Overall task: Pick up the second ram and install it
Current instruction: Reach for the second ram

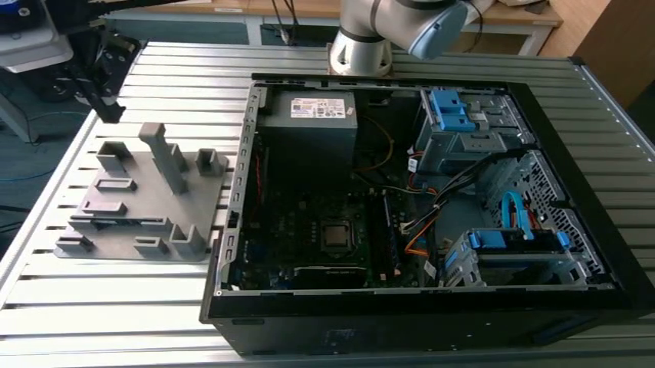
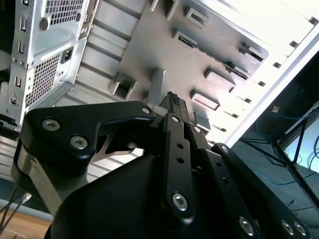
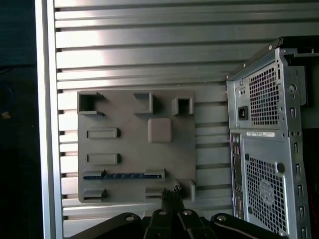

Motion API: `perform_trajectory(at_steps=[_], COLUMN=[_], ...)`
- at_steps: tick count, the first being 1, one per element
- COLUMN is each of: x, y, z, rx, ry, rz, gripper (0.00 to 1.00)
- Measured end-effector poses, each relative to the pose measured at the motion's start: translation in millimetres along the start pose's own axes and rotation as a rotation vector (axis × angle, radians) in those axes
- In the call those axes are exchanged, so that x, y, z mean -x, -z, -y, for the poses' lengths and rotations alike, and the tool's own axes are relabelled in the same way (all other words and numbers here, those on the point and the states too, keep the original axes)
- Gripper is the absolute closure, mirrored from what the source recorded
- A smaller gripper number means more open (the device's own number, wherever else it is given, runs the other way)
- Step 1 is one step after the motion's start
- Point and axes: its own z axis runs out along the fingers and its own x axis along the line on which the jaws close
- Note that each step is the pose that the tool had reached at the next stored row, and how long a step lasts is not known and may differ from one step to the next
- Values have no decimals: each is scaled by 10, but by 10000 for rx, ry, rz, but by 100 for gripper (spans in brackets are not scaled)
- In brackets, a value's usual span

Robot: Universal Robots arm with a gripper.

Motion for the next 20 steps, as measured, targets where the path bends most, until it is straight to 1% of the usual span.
perform_trajectory(at_steps=[6,14,20], x=[-91,-239,-298], y=[-19,-50,-140], z=[96,195,239], rx=[-1,0,0], ry=[0,1,1], rz=[0,0,-1], gripper=[90,90,90])
